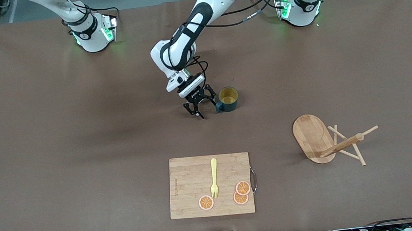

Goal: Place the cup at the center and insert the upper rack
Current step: 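Grasp the mug handle with the left gripper, then lift the mug off the table with the left gripper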

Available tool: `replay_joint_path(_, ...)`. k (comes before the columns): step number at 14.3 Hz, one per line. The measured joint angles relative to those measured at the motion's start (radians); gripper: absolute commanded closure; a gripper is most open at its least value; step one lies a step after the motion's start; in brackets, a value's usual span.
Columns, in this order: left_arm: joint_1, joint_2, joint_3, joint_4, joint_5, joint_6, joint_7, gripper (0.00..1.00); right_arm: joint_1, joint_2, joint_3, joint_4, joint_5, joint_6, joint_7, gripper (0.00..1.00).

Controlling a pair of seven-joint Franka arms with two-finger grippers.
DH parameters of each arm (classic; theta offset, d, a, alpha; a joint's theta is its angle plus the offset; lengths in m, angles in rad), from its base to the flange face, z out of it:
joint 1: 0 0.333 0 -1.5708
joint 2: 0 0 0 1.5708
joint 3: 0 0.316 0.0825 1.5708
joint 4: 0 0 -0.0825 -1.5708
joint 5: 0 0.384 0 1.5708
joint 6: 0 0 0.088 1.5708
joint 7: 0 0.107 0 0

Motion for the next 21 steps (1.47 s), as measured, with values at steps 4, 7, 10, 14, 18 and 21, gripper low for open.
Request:
replay_joint_path(4, -0.033, 0.001, 0.042, 0.001, 0.0, -0.011, 0.009, 0.19, 0.0, 0.0, 0.0, 0.0, 0.0, 0.0, 0.0, 0.0)
replay_joint_path(7, -0.036, 0.006, 0.051, 0.001, 0.003, -0.017, 0.009, 0.2, 0.0, 0.0, 0.0, 0.0, 0.0, 0.001, 0.0, 0.0)
replay_joint_path(10, -0.036, 0.012, 0.055, 0.001, 0.015, -0.017, 0.009, 0.31, 0.0, 0.0, 0.0, 0.0, 0.0, 0.001, 0.001, 0.0)
replay_joint_path(14, -0.036, 0.017, 0.055, 0.001, 0.016, -0.017, 0.009, 0.45, 0.0, 0.0, 0.0, 0.0, 0.0, 0.001, 0.001, 0.0)
replay_joint_path(18, -0.036, 0.019, 0.055, 0.001, 0.016, -0.017, 0.009, 0.55, 0.0, 0.0, 0.0, 0.0, 0.0, 0.001, 0.001, 0.0)
replay_joint_path(21, -0.036, 0.019, 0.056, 0.004, 0.016, -0.018, 0.009, 0.7, 0.0, 0.0, 0.0, 0.0, 0.0, 0.001, 0.001, 0.0)
